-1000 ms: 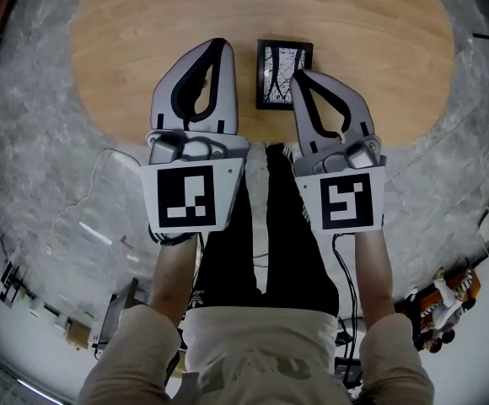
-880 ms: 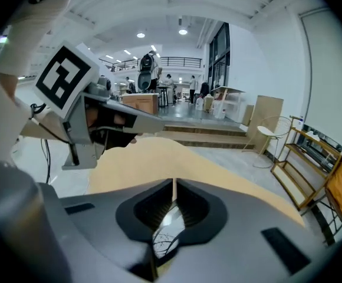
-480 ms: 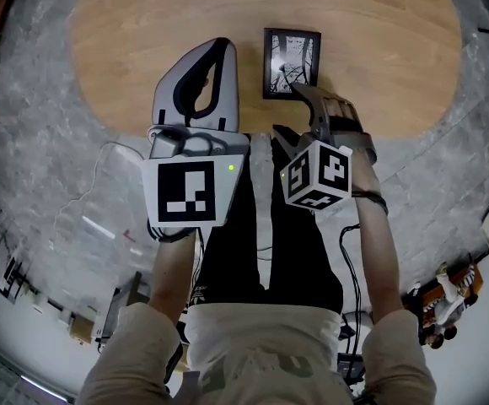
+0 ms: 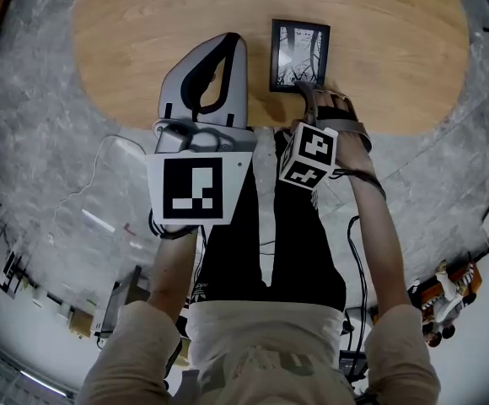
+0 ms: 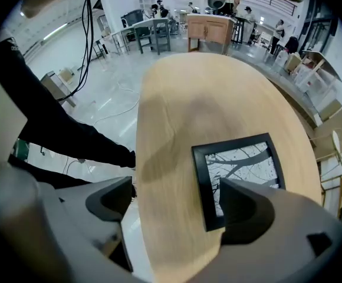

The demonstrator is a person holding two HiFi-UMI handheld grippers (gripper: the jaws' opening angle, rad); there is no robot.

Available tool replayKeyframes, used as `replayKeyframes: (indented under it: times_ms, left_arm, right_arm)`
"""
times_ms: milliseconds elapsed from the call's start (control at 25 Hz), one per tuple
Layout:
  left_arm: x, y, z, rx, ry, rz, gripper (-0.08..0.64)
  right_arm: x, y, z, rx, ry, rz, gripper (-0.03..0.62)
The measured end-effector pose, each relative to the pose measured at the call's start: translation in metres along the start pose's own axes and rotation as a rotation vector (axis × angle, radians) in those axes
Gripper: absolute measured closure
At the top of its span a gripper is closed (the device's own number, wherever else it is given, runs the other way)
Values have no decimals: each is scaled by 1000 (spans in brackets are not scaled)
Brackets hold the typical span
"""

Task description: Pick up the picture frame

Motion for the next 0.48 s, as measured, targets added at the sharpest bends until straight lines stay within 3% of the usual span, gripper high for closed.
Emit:
replayKeyframes:
  times_ms: [480]
  left_arm:
    - [8, 5, 8, 3, 11, 15, 551]
  right_arm:
    - [3, -10, 9, 28, 29, 30, 140]
Point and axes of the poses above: the fingertips, and each gripper's own axes: y backward along the fingers, z to its left, x out of its underside, the point moved 3 cm from there along y, backward along the fingers, and after that the axes turned 8 degrees about x, right-handed, at the moved point
